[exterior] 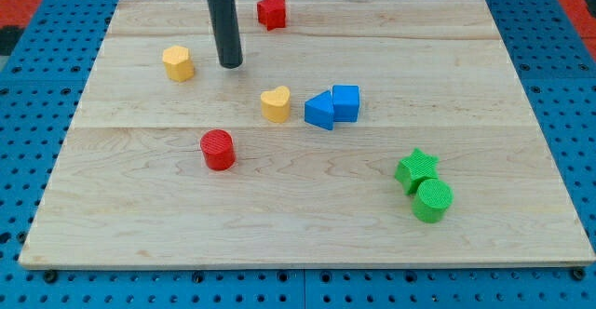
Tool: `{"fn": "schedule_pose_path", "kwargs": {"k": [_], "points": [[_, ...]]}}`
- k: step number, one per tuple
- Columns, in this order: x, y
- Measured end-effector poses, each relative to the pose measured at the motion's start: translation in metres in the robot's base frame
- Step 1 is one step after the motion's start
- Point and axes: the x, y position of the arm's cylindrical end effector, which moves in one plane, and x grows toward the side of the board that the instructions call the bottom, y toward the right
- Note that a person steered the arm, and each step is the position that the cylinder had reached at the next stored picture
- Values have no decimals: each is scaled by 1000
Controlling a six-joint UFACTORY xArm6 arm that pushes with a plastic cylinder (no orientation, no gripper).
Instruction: Push the red circle closer to the red star
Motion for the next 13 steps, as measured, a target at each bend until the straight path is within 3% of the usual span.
{"fn": "schedule_pose_path", "kwargs": {"k": [1, 2, 3, 4, 5, 7, 8, 9, 10, 11, 13], "points": [[42, 44], [116, 61], [182, 45], [202, 19], [139, -23], [30, 34], [19, 72], [47, 88], [15, 112], [-48, 110], [-36, 101]]}}
